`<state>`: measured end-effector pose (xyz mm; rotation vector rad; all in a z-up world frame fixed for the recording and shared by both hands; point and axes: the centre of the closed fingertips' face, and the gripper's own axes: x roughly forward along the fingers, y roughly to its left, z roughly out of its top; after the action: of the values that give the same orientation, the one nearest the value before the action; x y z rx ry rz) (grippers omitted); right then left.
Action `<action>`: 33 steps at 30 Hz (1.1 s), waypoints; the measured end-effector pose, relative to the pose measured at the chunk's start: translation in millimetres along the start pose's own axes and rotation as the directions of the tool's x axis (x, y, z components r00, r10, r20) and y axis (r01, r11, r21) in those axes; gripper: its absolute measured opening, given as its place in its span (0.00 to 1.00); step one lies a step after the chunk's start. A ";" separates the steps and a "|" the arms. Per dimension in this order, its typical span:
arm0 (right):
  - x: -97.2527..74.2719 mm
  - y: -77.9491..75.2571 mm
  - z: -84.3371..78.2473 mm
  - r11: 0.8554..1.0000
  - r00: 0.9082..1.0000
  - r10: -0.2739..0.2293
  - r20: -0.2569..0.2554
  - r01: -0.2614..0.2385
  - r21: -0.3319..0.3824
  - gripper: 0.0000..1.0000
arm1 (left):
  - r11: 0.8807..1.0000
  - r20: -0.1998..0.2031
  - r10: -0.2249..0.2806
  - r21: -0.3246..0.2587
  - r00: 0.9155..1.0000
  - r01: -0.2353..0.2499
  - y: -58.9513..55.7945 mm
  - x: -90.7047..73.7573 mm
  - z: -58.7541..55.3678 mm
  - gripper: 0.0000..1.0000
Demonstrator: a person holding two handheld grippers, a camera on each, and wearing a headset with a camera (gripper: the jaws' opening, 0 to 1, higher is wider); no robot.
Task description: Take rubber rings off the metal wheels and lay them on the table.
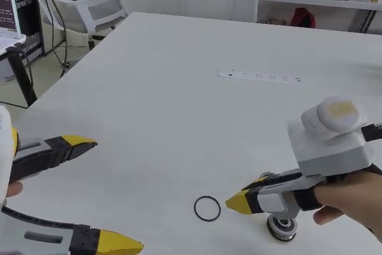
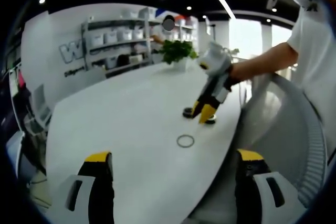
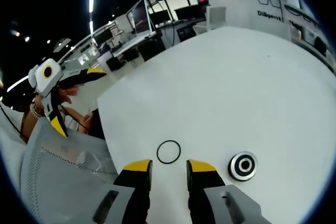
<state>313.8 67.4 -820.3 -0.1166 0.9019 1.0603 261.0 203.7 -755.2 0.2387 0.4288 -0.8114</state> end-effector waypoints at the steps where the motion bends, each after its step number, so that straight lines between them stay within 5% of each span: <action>1: -2.3 1.0 0.3 1.000 1.000 0.001 0.004 -0.001 -0.002 0.24 | 1.000 -0.001 0.000 0.001 1.000 0.000 -0.1 0.2 -0.2 0.98; 15: -47.8 19.8 6.7 0.996 0.999 0.021 0.050 -0.016 -0.088 0.30 | 1.000 -0.003 -0.006 0.006 1.000 0.006 -1.2 1.8 0.3 0.98; 33: -105.7 10.3 -16.6 0.989 0.999 -0.042 0.032 0.046 -0.138 0.38 | 0.999 -0.004 -0.026 0.019 1.000 0.026 -4.8 6.4 3.0 0.98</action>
<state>277.0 -9.7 -755.0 -0.2356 0.7962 1.0806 262.1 195.2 -755.7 0.2524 0.4283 -0.8410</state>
